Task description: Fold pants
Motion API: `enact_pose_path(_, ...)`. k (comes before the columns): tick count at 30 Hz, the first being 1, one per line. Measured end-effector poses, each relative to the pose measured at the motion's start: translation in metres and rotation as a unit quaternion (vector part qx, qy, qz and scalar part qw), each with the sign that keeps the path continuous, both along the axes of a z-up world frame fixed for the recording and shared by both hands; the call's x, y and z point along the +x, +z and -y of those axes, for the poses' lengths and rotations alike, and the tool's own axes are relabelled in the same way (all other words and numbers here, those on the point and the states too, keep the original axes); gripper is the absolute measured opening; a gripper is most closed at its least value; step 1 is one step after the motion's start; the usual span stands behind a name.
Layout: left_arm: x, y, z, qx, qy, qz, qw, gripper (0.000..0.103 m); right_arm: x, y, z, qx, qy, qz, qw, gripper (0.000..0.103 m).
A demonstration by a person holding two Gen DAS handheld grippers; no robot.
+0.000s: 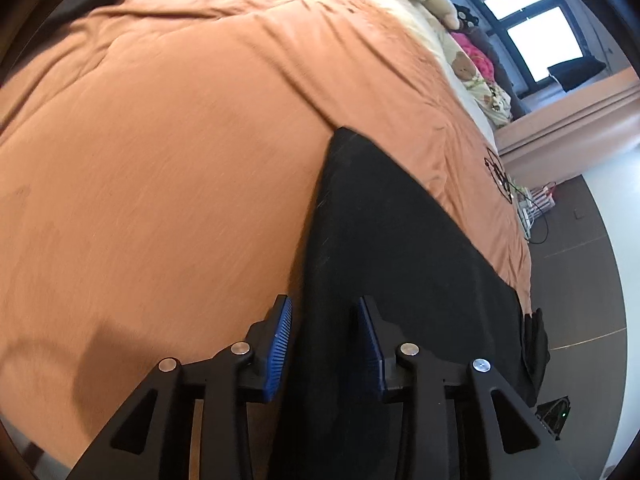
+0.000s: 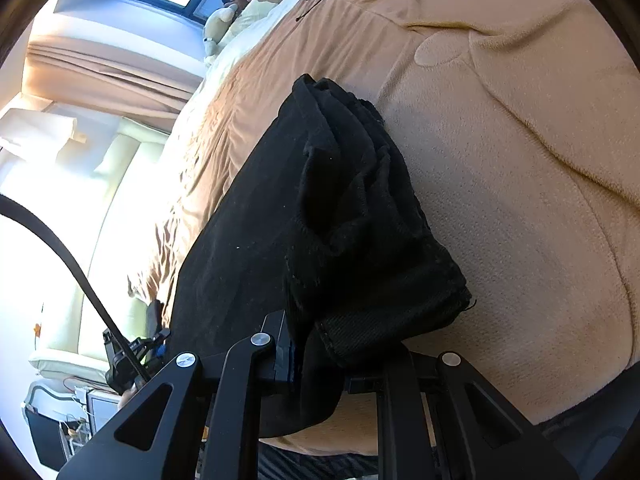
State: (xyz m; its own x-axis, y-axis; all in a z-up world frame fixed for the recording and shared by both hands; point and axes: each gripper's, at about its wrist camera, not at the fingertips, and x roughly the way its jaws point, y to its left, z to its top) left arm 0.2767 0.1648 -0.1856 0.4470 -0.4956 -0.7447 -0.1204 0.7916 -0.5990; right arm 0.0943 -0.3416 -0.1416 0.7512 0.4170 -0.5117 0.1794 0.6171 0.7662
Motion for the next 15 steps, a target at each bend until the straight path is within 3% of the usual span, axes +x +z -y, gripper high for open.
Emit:
enact_pose_path(4,-0.022,0.001,-0.009,-0.001,0.013,0.003,0.9999,0.052,0.006,-0.002,-0.002,-0.005,0.004,0.008,1.0,0.013)
enact_pose_path(15,-0.074,-0.005,-0.026,-0.035,0.047,0.011,0.9982,0.053,-0.001,-0.011,-0.013,-0.01,0.024,0.04,0.999,0.015)
